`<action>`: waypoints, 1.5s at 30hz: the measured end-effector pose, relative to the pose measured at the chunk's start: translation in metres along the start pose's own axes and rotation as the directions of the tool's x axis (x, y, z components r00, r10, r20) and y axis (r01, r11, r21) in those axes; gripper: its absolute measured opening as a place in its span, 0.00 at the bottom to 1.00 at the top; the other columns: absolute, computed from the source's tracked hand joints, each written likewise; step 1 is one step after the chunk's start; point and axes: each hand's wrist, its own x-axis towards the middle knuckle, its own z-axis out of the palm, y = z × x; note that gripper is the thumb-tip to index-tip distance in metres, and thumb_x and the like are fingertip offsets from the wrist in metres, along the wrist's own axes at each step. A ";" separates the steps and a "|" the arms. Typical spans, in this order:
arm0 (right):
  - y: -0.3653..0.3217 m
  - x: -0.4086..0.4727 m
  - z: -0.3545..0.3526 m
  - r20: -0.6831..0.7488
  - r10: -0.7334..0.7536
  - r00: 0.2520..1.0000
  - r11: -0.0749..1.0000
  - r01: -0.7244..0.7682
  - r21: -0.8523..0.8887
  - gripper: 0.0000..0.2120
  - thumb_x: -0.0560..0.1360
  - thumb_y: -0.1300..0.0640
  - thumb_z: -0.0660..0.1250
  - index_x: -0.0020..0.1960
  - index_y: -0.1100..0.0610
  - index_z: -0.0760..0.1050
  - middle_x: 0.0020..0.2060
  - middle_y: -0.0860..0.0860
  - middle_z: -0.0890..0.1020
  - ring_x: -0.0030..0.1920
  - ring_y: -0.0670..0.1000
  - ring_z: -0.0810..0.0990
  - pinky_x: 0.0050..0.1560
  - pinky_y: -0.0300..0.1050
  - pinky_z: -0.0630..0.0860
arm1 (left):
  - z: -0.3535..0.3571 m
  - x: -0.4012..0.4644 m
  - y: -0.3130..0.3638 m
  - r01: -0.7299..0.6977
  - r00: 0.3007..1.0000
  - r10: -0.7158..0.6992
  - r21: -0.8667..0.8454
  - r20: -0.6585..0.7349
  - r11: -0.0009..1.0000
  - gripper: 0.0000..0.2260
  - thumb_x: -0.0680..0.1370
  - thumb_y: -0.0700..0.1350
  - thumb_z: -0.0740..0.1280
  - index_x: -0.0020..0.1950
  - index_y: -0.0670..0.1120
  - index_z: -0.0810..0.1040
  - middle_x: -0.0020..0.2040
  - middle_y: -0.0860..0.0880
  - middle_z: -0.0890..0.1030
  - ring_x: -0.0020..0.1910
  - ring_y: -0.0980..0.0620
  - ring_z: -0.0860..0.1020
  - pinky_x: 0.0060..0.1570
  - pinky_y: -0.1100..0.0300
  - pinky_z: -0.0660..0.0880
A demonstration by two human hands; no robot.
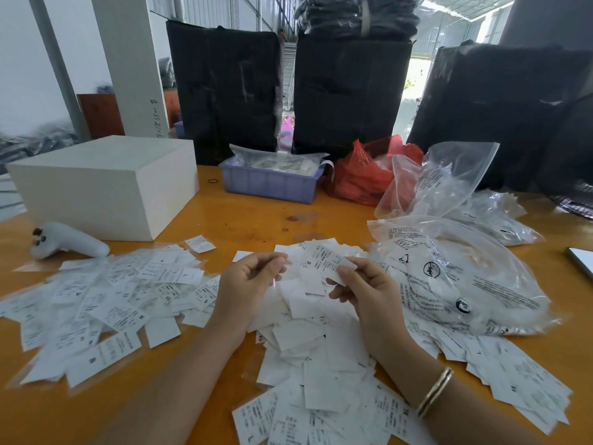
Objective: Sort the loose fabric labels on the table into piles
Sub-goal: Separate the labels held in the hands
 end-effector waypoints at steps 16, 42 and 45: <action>0.000 -0.004 0.003 0.046 -0.051 0.998 0.993 0.056 -0.105 0.07 0.76 0.67 0.65 0.48 0.58 0.79 0.34 0.51 0.84 0.30 0.47 0.79 0.32 0.35 0.74 | 0.000 -0.001 -0.001 -0.055 0.998 0.053 0.054 0.028 0.997 0.06 0.77 0.46 0.66 0.43 0.56 0.81 0.38 0.61 0.83 0.38 0.63 0.80 0.36 0.74 0.74; 0.008 -0.003 0.006 0.186 0.003 0.983 0.939 0.061 -0.339 0.16 0.76 0.67 0.64 0.51 0.46 0.79 0.24 0.47 0.67 0.27 0.48 0.74 0.39 0.36 0.77 | 0.004 -0.003 -0.005 -0.040 0.978 0.011 0.136 0.209 0.990 0.07 0.74 0.42 0.71 0.46 0.54 0.80 0.40 0.64 0.81 0.38 0.65 0.77 0.36 0.75 0.73; 0.009 -0.001 0.007 0.189 -0.027 0.982 0.919 0.099 -0.381 0.13 0.76 0.63 0.66 0.55 0.46 0.74 0.24 0.45 0.71 0.28 0.46 0.74 0.37 0.35 0.75 | 0.006 -0.004 -0.005 -0.022 0.966 -0.012 0.127 0.259 0.992 0.07 0.73 0.42 0.73 0.46 0.54 0.81 0.43 0.62 0.83 0.42 0.63 0.80 0.39 0.74 0.73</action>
